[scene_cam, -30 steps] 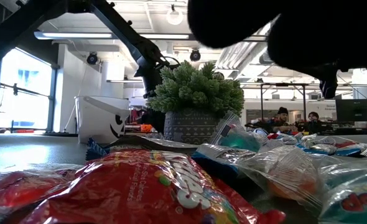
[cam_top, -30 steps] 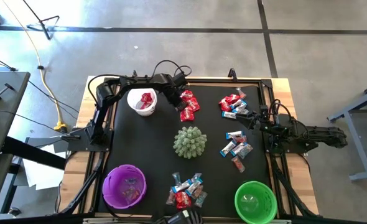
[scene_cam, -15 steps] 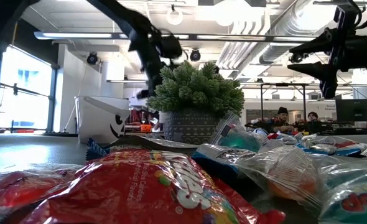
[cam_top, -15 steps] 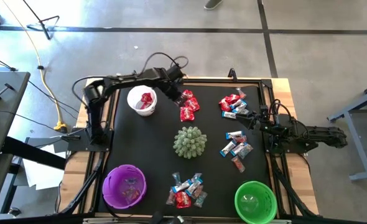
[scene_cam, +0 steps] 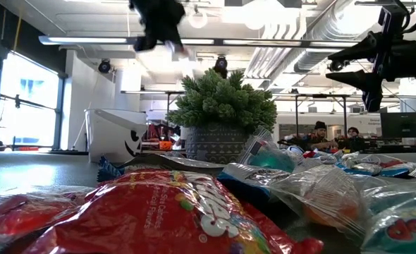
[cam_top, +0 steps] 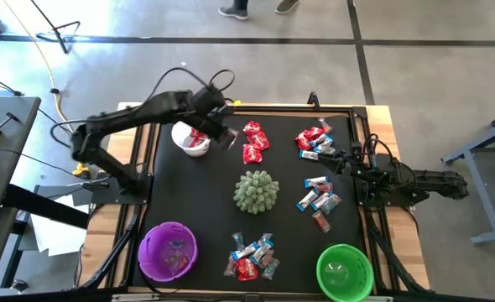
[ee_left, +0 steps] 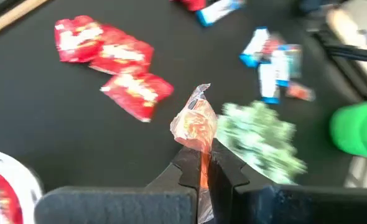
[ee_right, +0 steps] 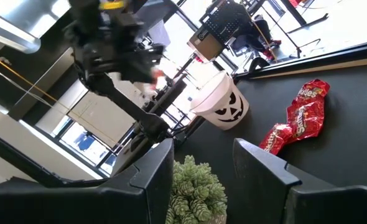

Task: Organize candy in baskets
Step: Put the orange gummy into the purple bucket

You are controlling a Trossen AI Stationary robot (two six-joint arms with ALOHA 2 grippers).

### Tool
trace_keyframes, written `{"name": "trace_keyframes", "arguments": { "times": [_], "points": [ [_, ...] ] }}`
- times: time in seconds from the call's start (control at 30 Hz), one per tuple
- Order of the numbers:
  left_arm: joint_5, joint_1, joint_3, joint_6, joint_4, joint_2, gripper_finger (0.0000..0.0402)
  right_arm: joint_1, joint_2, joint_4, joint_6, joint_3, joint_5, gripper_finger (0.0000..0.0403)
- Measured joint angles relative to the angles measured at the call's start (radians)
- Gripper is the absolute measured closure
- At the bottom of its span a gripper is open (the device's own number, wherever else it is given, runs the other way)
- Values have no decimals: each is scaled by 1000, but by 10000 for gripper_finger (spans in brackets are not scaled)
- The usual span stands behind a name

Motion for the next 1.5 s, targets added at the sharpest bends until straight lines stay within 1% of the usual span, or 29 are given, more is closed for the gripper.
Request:
{"name": "trace_keyframes", "arguments": {
  "times": [0.13,0.3,0.43,0.5,0.63,0.7,0.8,0.9,1.1,1.3,1.4,1.5],
  "points": [
    [-65,-105,0,-55,-42,-91,400,0,0,0,0,0,0,240],
    [-127,-254,1,-114,-204,-179,398,0,0,0,0,0,0,240],
    [-159,-428,1,-215,-335,-236,392,0,0,0,0,0,0,240],
    [-166,-532,1,-278,-369,-257,391,0,0,0,0,0,0,240],
    [-225,-751,1,-411,-382,-276,390,0,0,0,0,0,0,240],
    [-244,-843,1,-476,-385,-274,390,0,0,0,0,0,0,240],
    [-272,-965,1,-571,-404,-266,390,0,0,0,0,0,0,240],
    [-296,-1063,1,-662,-416,-244,390,0,0,0,0,0,0,240],
    [-313,-1199,1,-822,-459,-191,390,0,0,0,0,0,0,240],
    [-311,-1271,1,-921,-493,-122,387,0,0,0,0,0,0,240],
    [-310,-1282,1,-964,-500,-95,372,0,0,0,0,0,0,240],
    [-310,-1284,1,-977,-496,-79,346,0,0,0,0,0,0,240]
  ]
}}
